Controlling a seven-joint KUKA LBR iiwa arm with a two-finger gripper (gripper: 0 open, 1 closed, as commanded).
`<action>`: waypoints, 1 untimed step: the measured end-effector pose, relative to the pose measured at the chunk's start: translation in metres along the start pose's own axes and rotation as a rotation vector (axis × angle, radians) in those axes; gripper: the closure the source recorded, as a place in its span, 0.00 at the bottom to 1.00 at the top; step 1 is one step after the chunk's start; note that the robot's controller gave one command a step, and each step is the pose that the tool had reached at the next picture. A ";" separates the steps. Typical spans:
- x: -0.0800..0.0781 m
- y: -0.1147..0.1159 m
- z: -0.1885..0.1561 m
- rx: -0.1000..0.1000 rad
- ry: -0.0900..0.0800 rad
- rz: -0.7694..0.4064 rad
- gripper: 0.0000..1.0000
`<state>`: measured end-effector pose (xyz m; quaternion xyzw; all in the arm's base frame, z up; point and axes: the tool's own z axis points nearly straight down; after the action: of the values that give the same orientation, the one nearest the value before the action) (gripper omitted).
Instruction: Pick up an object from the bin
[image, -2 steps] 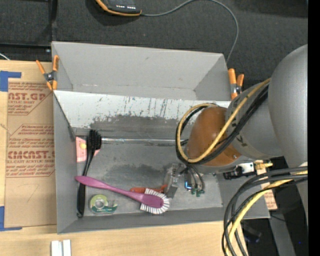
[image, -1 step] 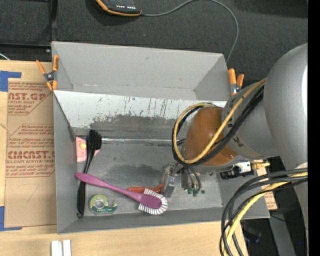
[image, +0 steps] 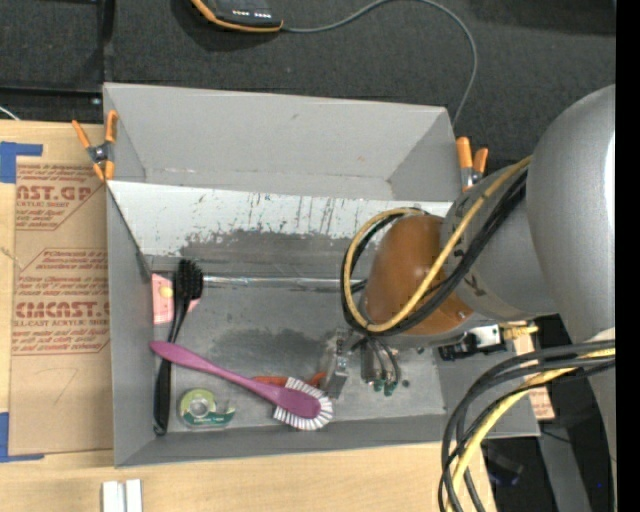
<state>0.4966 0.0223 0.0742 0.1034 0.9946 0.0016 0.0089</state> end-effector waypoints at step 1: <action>-0.007 -0.001 -0.035 -0.002 -0.005 0.000 1.00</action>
Offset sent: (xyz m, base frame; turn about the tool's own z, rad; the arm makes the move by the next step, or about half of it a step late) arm -0.0020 0.0070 0.0227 0.0083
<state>0.5025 0.0196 0.1092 0.1033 0.9946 0.0024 0.0114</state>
